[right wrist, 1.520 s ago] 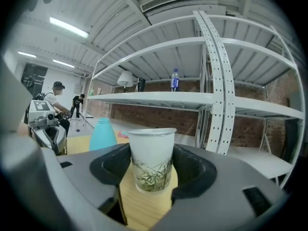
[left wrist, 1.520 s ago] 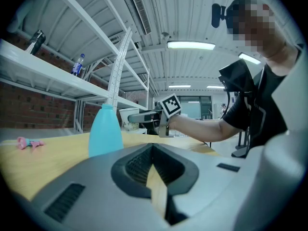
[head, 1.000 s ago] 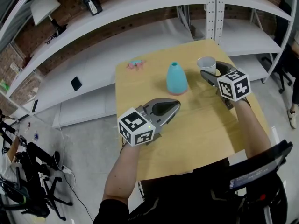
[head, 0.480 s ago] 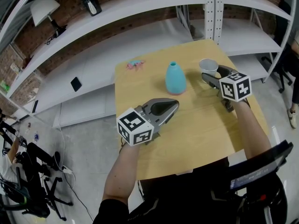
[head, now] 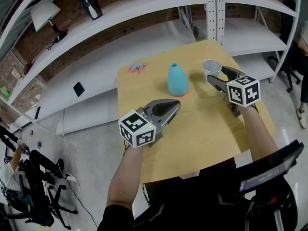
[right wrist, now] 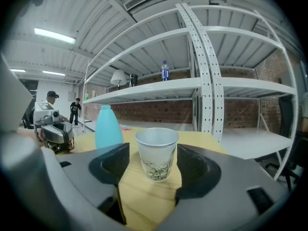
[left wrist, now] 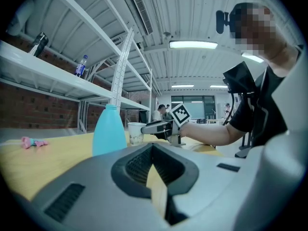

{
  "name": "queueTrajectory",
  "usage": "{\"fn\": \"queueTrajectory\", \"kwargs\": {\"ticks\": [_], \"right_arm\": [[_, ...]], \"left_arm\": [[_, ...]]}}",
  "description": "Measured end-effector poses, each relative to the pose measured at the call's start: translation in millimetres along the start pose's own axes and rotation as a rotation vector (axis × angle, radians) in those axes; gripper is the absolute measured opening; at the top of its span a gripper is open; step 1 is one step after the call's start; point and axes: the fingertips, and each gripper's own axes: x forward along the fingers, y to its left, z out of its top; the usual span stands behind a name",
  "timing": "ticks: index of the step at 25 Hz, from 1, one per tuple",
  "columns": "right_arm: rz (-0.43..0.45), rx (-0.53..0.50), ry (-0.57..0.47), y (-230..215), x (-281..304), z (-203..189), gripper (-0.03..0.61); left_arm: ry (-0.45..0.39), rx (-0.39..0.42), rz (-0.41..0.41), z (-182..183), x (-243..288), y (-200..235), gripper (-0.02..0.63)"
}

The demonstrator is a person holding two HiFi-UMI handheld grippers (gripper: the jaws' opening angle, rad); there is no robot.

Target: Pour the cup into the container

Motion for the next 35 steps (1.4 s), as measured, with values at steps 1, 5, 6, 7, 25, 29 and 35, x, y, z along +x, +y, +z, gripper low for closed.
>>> {"fn": "queueTrajectory", "kwargs": {"ticks": [1, 5, 6, 7, 25, 29, 35], "right_arm": [[-0.002, 0.004, -0.006, 1, -3, 1, 0.291], [-0.021, 0.004, -0.017, 6, -19, 0, 0.291], [-0.022, 0.008, -0.022, 8, -24, -1, 0.29], [-0.016, 0.012, -0.028, 12, -29, -3, 0.29], [0.115, 0.004, -0.174, 83, -84, 7, 0.0], [0.109, 0.006, -0.192, 85, -100, 7, 0.0], [0.109, 0.008, -0.174, 96, -145, -13, 0.0]], "left_arm": [[0.0, 0.0, 0.003, 0, -1, 1, 0.0], [0.0, -0.002, 0.01, 0, 0, 2, 0.0], [0.002, -0.004, 0.017, -1, -1, 2, 0.0], [0.004, -0.007, 0.026, -2, -2, 2, 0.0], [-0.093, -0.025, 0.289, 41, -47, -40, 0.0], [-0.135, -0.036, 0.311, 48, -48, -58, 0.0], [-0.104, -0.044, 0.305, 36, -35, -106, 0.0]]}}
